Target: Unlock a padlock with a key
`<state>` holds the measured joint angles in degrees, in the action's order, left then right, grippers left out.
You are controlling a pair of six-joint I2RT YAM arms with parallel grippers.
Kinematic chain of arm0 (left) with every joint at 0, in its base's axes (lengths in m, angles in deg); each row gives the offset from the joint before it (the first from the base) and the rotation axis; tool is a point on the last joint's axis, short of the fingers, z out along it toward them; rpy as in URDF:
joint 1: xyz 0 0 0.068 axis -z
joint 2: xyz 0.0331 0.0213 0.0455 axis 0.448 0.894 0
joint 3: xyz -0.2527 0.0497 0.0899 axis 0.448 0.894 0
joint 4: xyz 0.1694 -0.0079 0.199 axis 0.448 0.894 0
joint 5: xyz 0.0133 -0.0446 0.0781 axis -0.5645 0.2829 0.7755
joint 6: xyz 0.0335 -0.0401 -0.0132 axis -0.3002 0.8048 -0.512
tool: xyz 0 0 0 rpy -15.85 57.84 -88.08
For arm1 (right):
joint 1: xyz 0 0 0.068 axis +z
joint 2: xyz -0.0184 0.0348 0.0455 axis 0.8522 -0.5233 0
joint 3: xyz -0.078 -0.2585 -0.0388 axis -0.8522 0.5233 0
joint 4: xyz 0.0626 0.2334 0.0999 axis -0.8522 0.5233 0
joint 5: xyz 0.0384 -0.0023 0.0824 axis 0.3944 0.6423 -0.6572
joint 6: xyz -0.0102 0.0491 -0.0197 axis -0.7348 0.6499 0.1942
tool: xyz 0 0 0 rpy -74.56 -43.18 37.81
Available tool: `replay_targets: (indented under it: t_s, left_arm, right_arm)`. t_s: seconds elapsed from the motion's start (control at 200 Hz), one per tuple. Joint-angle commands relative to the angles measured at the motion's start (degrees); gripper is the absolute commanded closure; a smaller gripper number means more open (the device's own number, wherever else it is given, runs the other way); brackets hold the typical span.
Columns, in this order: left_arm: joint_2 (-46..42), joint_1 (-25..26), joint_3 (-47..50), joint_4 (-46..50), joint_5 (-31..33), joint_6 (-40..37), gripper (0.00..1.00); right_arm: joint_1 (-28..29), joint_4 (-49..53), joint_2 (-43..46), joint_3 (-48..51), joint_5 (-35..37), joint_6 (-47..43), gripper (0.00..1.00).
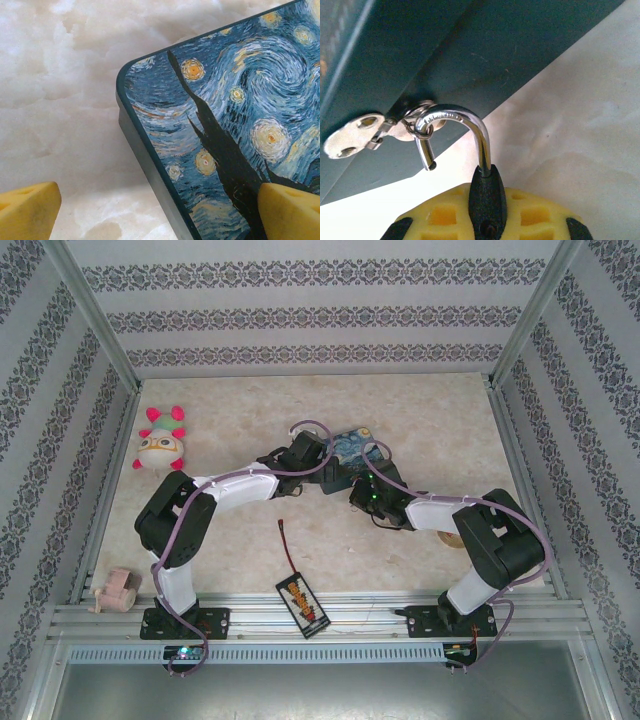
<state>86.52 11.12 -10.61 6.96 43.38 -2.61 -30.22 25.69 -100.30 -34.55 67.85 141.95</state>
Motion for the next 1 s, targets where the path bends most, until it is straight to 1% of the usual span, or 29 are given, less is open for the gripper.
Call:
replay_targets:
  t_s: [0.0, 0.6, 0.994]
  left_arm:
    - [0.20, -1.17, 2.83, 7.51, 1.27, -0.37, 0.01]
    - [-0.20, -1.61, 3.40, 6.79, 1.06, 0.27, 0.01]
    - [-0.26, -1.85, 3.69, 6.35, 0.60, 0.53, 0.01]
  right_arm:
    - [-1.06, -2.30, 1.80, 1.23, 0.54, 1.32, 1.00]
    - [-2.70, -5.58, 1.85, 2.81, -0.77, 3.31, 1.00]
    - [-3.00, -8.47, 0.62, 3.93, 0.62, 6.02, 1.00]
